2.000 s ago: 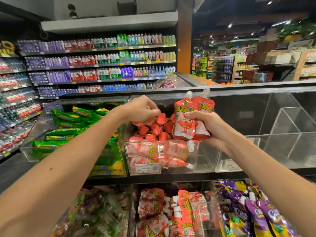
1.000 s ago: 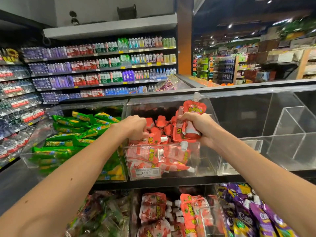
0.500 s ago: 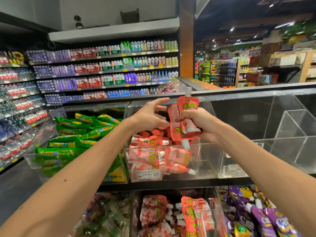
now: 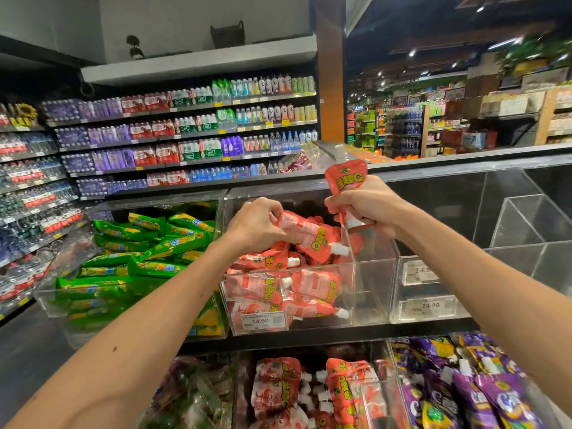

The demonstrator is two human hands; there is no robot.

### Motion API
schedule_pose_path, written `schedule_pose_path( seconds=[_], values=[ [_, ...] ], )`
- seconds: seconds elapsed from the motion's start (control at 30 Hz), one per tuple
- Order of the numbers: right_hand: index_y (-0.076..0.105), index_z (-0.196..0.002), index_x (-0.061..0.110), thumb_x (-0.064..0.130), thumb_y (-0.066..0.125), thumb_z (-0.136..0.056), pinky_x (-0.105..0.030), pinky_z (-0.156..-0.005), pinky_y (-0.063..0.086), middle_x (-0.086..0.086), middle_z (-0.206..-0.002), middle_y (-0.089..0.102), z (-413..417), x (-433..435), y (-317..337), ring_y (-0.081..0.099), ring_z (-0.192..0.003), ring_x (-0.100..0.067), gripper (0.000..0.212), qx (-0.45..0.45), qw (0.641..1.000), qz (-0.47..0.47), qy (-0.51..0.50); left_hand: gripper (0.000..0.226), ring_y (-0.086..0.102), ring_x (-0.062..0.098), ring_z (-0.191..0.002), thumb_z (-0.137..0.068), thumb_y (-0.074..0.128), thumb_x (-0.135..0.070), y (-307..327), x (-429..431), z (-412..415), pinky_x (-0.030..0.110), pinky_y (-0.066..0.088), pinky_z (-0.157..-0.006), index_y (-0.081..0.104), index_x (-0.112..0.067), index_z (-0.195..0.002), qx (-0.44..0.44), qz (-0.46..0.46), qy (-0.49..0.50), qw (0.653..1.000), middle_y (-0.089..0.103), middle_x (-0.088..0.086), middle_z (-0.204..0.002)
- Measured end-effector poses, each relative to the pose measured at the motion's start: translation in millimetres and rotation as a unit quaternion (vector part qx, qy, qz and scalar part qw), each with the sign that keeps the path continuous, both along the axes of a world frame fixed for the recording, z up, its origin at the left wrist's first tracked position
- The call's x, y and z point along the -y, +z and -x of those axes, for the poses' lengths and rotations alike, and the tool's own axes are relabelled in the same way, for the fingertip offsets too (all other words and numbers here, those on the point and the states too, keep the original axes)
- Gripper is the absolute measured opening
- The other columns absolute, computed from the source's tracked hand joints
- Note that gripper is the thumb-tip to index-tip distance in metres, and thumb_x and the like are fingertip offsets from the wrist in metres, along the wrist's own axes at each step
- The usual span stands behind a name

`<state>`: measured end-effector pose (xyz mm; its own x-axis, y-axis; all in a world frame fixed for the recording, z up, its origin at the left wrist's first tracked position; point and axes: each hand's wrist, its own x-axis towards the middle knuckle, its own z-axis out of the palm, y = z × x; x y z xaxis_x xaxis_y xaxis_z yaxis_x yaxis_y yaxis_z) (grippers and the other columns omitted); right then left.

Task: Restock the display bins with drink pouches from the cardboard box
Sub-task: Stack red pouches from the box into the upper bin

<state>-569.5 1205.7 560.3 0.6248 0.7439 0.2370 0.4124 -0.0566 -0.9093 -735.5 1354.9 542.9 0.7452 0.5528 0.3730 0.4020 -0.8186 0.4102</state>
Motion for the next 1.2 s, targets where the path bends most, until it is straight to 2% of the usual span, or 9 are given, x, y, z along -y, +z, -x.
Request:
schedule_pose_path(
  seconds=[0.1,0.27,0.47,0.63,0.73,0.8,0.9,1.1,1.2],
  values=[
    [0.071,-0.091,-0.004,0.013,0.079,-0.078,-0.048,-0.089,0.058,-0.021,-0.090,0.074,-0.2,3.8,-4.0,0.072,-0.089,-0.037,0.024,-0.008,1.000,-0.009,0.001,0.048,0.060,0.020,-0.080,-0.063,0.086,-0.057,-11.7,-7.1,-4.4,0.034,0.047,-0.069,0.062,-0.015,-0.061,0.029,-0.003,0.071,0.997,0.065,0.000,-0.073],
    [0.064,-0.086,0.007,0.011,0.076,-0.081,-0.025,-0.047,0.036,-0.022,-0.074,0.059,10.9,10.8,-6.6,0.048,-0.058,-0.022,0.014,0.001,0.999,-0.009,0.032,0.056,0.067,0.021,-0.075,-0.073,0.073,-0.068,-33.4,4.6,-18.5,0.037,0.053,-0.068,0.071,-0.013,-0.066,-0.074,0.015,0.091,0.993,0.069,0.001,-0.069],
    [0.051,-0.063,0.018,0.008,0.074,-0.081,-0.021,-0.043,0.031,-0.006,-0.061,0.051,15.1,8.2,-13.2,0.038,-0.046,-0.011,0.031,0.014,0.999,0.003,0.052,0.073,0.052,0.026,-0.127,-0.073,0.072,-0.068,-26.1,7.0,-15.8,0.038,0.046,-0.099,0.064,-0.021,-0.128,-0.166,-0.049,0.042,0.984,0.060,0.002,-0.135],
    [0.060,-0.084,0.013,0.012,0.075,-0.083,-0.026,-0.054,0.037,-0.006,-0.070,0.058,22.8,4.7,-16.3,0.045,-0.060,-0.017,0.015,0.001,0.998,-0.012,0.060,0.053,0.061,0.015,-0.080,-0.085,0.056,-0.071,-21.7,10.0,-7.6,0.036,0.053,-0.079,0.073,-0.022,-0.075,-0.282,0.010,-0.009,0.959,0.068,-0.004,-0.079],
    [0.061,-0.097,0.009,0.021,0.072,-0.088,-0.027,-0.058,0.039,-0.007,-0.079,0.061,28.7,2.0,-17.6,0.050,-0.065,-0.019,0.018,-0.007,0.998,-0.023,0.066,0.059,0.058,0.017,-0.070,-0.094,0.040,-0.069,-24.5,7.5,-4.9,0.039,0.051,-0.079,0.068,-0.018,-0.082,-0.313,0.048,-0.005,0.949,0.070,0.006,-0.090],
    [0.062,-0.097,0.015,0.032,0.068,-0.092,-0.025,-0.063,0.047,-0.001,-0.083,0.067,30.2,-0.2,-19.8,0.059,-0.068,-0.013,0.020,-0.001,0.998,-0.017,0.057,0.062,0.062,0.024,-0.089,-0.099,0.033,-0.063,-23.7,10.5,-5.0,0.041,0.049,-0.086,0.064,-0.009,-0.098,-0.323,0.030,0.006,0.946,0.067,0.013,-0.113],
    [0.058,-0.094,0.011,0.035,0.058,-0.097,-0.030,-0.063,0.050,-0.005,-0.079,0.065,30.5,-2.9,-22.3,0.060,-0.065,-0.016,0.024,-0.046,0.996,-0.032,0.067,0.069,0.060,0.029,-0.114,-0.102,0.028,-0.059,-17.6,12.5,-6.0,0.039,0.046,-0.095,0.064,-0.003,-0.118,-0.255,0.042,-0.013,0.966,0.063,0.011,-0.125],
    [0.060,-0.117,0.006,0.037,0.060,-0.098,-0.045,-0.075,0.058,-0.021,-0.101,0.071,37.0,-9.0,-21.7,0.068,-0.081,-0.028,0.036,-0.139,0.979,-0.115,0.099,0.063,0.069,0.015,-0.091,-0.087,0.047,-0.070,-2.3,26.9,-5.7,0.030,0.054,-0.078,0.065,-0.018,-0.118,0.006,0.282,-0.131,0.950,0.074,0.006,-0.105],
    [0.059,-0.123,0.001,0.033,0.060,-0.098,-0.033,-0.065,0.059,-0.016,-0.098,0.069,40.1,-11.6,-18.2,0.069,-0.078,-0.022,0.040,-0.212,0.958,-0.154,0.118,0.058,0.072,0.012,-0.092,-0.084,0.072,-0.049,-4.9,32.2,-6.8,0.031,0.058,-0.083,0.053,-0.022,-0.132,0.071,0.313,-0.155,0.935,0.075,0.001,-0.101]
  ],
)
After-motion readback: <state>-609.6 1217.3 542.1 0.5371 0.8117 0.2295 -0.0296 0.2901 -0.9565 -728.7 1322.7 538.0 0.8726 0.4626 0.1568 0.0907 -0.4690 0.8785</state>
